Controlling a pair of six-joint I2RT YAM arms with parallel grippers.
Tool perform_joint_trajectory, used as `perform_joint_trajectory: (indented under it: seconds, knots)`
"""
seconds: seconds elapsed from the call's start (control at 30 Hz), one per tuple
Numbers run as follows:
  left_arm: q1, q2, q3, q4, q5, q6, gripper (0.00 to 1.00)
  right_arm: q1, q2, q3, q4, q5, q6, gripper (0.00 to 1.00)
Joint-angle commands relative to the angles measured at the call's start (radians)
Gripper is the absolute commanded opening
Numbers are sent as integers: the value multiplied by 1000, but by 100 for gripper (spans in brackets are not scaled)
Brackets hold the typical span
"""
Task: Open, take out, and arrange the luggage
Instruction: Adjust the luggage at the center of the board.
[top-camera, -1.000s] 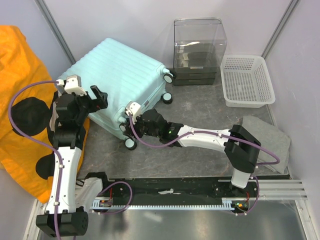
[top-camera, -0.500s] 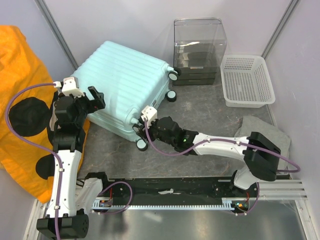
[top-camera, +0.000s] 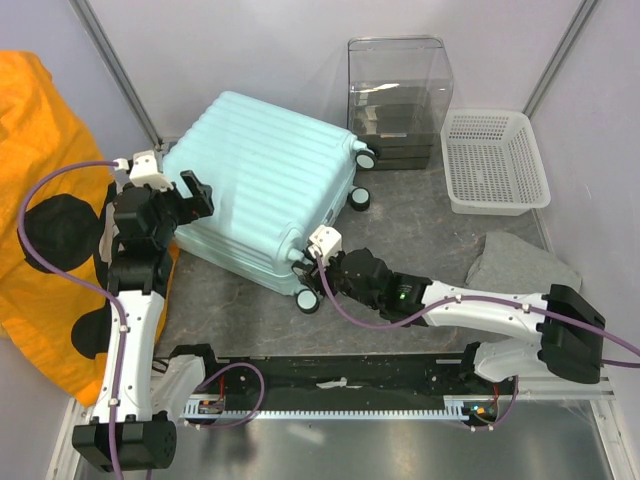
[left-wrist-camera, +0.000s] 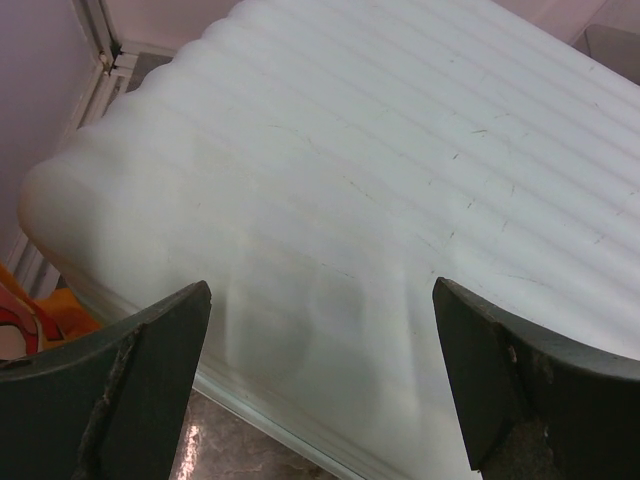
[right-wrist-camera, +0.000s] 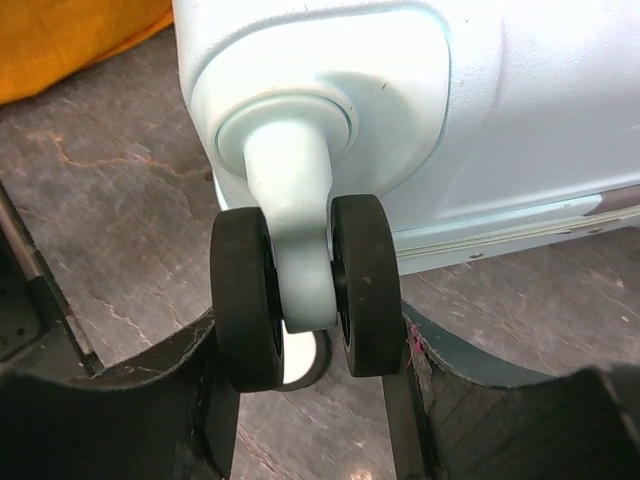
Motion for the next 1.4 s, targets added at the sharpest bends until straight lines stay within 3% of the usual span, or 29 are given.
perform_joint_trajectory:
  seconds: [0.0,0.3,0.77,1.07,1.37]
  knots:
    - [3,20,18,48,71,26,99,-1,-159,0,37,314,-4,0]
    - [3,34,27,51,140,-2,99,-1,-359,-92,-63,578,-67,0]
    - [3,28,-14,59,215,-51,99,-24,-518,-180,-106,932,-260,0]
    - [5,20,-82,93,278,-125,99,-63,-620,-209,-94,976,-270,0]
    - [5,-3,-100,93,281,-125,99,-63,-600,-203,-90,956,-265,0]
